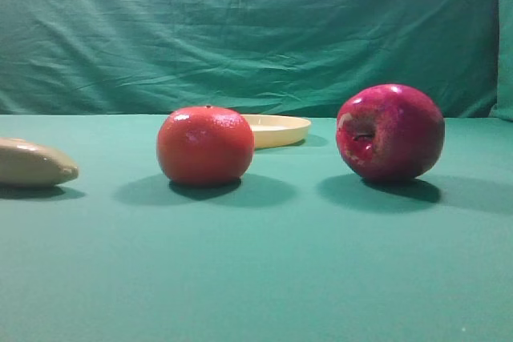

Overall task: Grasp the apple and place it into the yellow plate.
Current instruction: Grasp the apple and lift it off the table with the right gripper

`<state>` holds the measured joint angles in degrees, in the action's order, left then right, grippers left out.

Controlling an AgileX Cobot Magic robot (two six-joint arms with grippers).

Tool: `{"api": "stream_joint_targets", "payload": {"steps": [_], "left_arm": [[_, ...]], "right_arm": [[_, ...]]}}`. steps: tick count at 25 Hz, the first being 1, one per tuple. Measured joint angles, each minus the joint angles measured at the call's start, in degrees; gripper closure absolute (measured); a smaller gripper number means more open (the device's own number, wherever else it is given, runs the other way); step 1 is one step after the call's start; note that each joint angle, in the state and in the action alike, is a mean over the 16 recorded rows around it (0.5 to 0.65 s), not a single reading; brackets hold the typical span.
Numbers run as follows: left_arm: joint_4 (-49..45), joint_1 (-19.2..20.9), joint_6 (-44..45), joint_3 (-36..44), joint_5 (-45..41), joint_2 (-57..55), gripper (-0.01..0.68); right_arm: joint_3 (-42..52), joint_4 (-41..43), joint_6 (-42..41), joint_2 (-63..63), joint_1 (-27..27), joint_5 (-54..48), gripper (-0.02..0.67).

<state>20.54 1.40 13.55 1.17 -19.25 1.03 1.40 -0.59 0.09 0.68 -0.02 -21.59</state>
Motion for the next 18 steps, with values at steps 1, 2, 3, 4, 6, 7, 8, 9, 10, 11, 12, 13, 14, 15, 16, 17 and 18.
{"api": "stream_joint_targets", "payload": {"steps": [1, 2, 3, 4, 6, 7, 8, 9, 10, 11, 12, 13, 14, 15, 16, 17, 18], "left_arm": [[0.0, 0.0, 0.0, 0.0, 0.0, 0.0, 0.516], [0.0, 0.0, 0.0, 0.0, 0.0, 0.0, 0.516], [0.0, 0.0, 0.0, 0.0, 0.0, 0.0, 0.516], [0.0, 0.0, 0.0, 0.0, 0.0, 0.0, 0.516], [0.0, 0.0, 0.0, 0.0, 0.0, 0.0, 0.516], [0.0, 0.0, 0.0, 0.0, 0.0, 0.0, 0.516], [0.0, 0.0, 0.0, 0.0, 0.0, 0.0, 0.516], [0.0, 0.0, 0.0, 0.0, 0.0, 0.0, 0.516], [0.0, 0.0, 0.0, 0.0, 0.0, 0.0, 0.516], [0.0, 0.0, 0.0, 0.0, 0.0, 0.0, 0.516], [0.0, 0.0, 0.0, 0.0, 0.0, 0.0, 0.516], [0.0, 0.0, 0.0, 0.0, 0.0, 0.0, 0.516], [0.0, 0.0, 0.0, 0.0, 0.0, 0.0, 0.516], [0.0, 0.0, 0.0, 0.0, 0.0, 0.0, 0.516], [0.0, 0.0, 0.0, 0.0, 0.0, 0.0, 0.516], [0.0, 0.0, 0.0, 0.0, 0.0, 0.0, 0.516], [0.0, 0.0, 0.0, 0.0, 0.0, 0.0, 0.516]], "right_arm": [[0.0, 0.0, 0.0, 0.0, 0.0, 0.0, 0.649], [0.0, 0.0, 0.0, 0.0, 0.0, 0.0, 0.649], [0.0, 0.0, 0.0, 0.0, 0.0, 0.0, 0.649], [0.0, 0.0, 0.0, 0.0, 0.0, 0.0, 0.649], [0.0, 0.0, 0.0, 0.0, 0.0, 0.0, 0.649], [0.0, 0.0, 0.0, 0.0, 0.0, 0.0, 0.649], [0.0, 0.0, 0.0, 0.0, 0.0, 0.0, 0.649], [0.0, 0.0, 0.0, 0.0, 0.0, 0.0, 0.649], [0.0, 0.0, 0.0, 0.0, 0.0, 0.0, 0.649], [0.0, 0.0, 0.0, 0.0, 0.0, 0.0, 0.649], [0.0, 0.0, 0.0, 0.0, 0.0, 0.0, 0.649], [0.0, 0.0, 0.0, 0.0, 0.0, 0.0, 0.649], [0.0, 0.0, 0.0, 0.0, 0.0, 0.0, 0.649], [0.0, 0.0, 0.0, 0.0, 0.0, 0.0, 0.649], [0.0, 0.0, 0.0, 0.0, 0.0, 0.0, 0.649], [0.0, 0.0, 0.0, 0.0, 0.0, 0.0, 0.649], [0.0, 0.0, 0.0, 0.0, 0.0, 0.0, 0.649]]}}
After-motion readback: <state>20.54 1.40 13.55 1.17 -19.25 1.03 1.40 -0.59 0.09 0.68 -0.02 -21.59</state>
